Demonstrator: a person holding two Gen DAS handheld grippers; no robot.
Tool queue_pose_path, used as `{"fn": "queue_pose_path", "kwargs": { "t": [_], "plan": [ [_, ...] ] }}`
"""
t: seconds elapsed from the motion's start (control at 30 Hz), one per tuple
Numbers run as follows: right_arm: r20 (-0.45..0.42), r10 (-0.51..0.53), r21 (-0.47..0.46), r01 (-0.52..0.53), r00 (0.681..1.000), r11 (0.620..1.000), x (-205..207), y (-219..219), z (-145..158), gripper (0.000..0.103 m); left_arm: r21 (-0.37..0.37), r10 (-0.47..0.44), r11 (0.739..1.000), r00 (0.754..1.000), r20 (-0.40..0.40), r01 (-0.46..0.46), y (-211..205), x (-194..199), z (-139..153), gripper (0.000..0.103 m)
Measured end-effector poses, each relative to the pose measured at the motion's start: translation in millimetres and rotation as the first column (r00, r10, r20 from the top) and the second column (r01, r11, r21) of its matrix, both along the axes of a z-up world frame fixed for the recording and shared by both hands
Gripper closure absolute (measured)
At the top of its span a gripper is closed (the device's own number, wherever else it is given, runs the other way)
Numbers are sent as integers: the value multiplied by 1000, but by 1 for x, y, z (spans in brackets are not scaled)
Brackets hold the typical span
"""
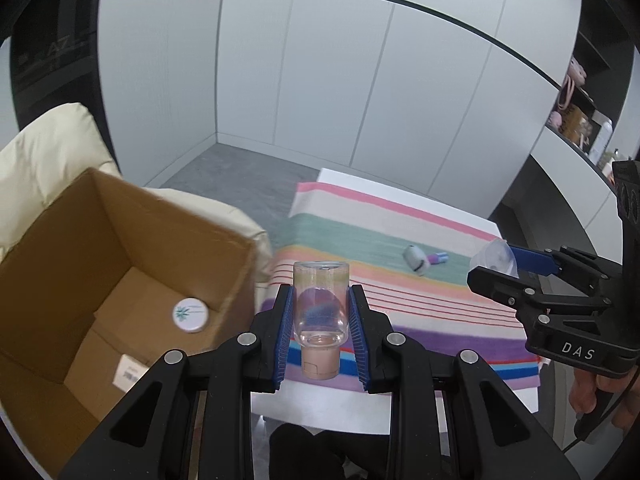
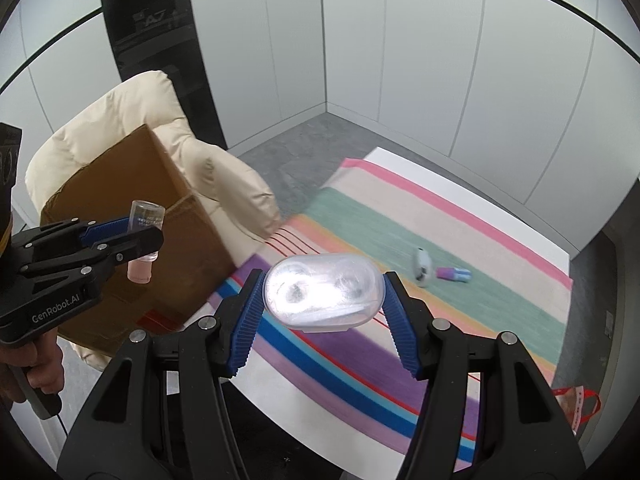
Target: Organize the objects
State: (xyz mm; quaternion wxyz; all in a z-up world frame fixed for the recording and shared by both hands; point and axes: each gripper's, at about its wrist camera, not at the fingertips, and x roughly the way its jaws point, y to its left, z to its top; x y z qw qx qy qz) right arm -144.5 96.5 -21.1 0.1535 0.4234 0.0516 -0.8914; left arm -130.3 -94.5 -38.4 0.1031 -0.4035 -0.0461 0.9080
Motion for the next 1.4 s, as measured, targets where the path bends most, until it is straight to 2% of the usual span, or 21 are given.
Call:
{"fn": "queue_pose_path", "kwargs": {
  "t": [0.7, 1.4],
  "plan": [
    [-11, 138, -11, -138, 990, 990, 4, -89, 6, 42, -14, 146, 989, 989, -14, -147, -84, 28, -1, 76],
    [-23, 251, -5, -251, 968, 968, 11, -160, 8, 42, -26, 241, 970, 970, 2, -241, -135, 60, -6, 76]
  ]
}}
